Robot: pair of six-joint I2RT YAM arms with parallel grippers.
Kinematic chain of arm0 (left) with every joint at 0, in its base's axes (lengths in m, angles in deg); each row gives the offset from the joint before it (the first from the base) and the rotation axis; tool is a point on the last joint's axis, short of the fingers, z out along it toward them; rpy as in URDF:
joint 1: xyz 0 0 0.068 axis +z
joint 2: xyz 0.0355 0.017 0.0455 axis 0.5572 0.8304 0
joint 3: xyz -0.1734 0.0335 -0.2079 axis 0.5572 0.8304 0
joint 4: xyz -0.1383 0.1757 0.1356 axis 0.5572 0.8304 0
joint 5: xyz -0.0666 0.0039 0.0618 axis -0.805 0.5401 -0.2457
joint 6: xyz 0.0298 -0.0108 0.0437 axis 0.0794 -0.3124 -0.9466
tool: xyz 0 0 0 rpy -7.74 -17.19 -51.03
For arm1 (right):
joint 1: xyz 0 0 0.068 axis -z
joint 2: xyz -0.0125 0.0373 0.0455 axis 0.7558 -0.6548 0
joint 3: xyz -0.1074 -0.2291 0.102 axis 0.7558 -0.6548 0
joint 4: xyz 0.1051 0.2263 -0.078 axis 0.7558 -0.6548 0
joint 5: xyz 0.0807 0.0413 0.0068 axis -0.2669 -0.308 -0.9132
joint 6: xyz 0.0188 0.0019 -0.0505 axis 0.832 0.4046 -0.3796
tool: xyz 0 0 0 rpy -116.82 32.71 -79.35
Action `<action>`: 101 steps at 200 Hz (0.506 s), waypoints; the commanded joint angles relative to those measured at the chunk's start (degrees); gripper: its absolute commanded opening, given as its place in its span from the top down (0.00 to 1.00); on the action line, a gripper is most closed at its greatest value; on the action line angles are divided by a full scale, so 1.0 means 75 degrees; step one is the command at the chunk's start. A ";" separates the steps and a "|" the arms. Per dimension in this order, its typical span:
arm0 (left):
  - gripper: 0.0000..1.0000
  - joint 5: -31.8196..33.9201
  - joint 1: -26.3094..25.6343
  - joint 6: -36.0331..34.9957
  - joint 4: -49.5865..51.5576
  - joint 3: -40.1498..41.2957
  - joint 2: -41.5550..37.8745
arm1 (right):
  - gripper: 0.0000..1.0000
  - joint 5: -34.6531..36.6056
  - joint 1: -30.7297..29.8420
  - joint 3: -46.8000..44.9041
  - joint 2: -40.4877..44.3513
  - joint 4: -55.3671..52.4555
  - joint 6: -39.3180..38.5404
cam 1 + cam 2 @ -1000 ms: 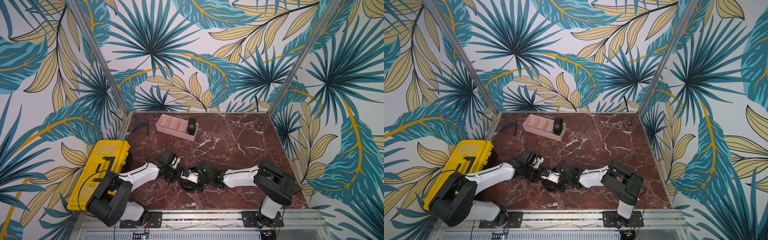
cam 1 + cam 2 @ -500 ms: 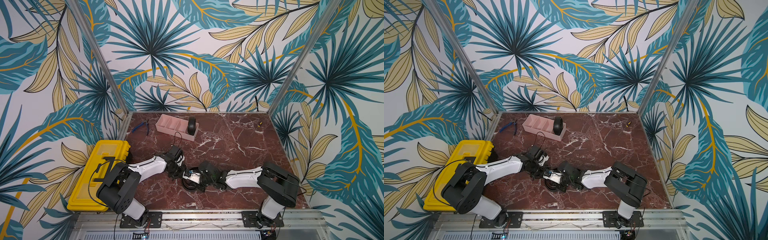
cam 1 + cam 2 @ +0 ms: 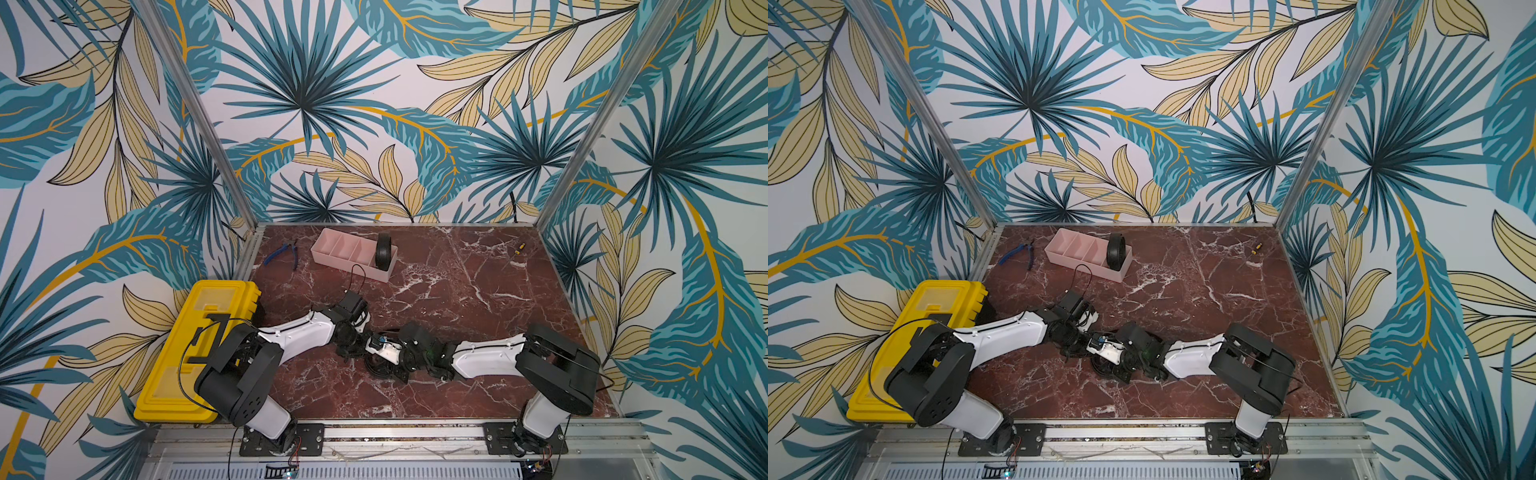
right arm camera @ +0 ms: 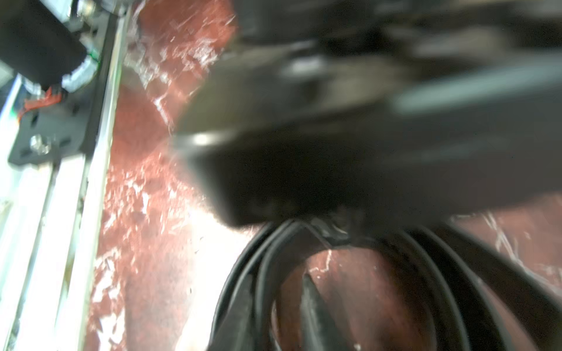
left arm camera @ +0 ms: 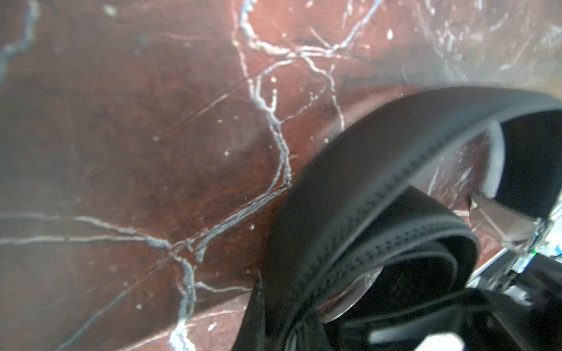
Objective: Place the belts into the storage roll
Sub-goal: Roll the belt at the center of the board.
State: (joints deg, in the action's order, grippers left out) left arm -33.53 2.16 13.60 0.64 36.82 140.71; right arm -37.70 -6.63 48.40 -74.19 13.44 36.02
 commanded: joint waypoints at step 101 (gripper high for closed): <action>1.00 0.1105 -0.0246 -0.0192 0.1967 -0.1740 0.0846 | 0.34 0.1005 0.2062 0.1902 0.1870 -0.5251 0.1858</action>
State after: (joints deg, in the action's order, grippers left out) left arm -29.20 0.95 12.86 9.84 27.90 145.87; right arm -31.99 4.60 55.79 -58.06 -5.20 48.41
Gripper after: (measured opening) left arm 0.144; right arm 0.648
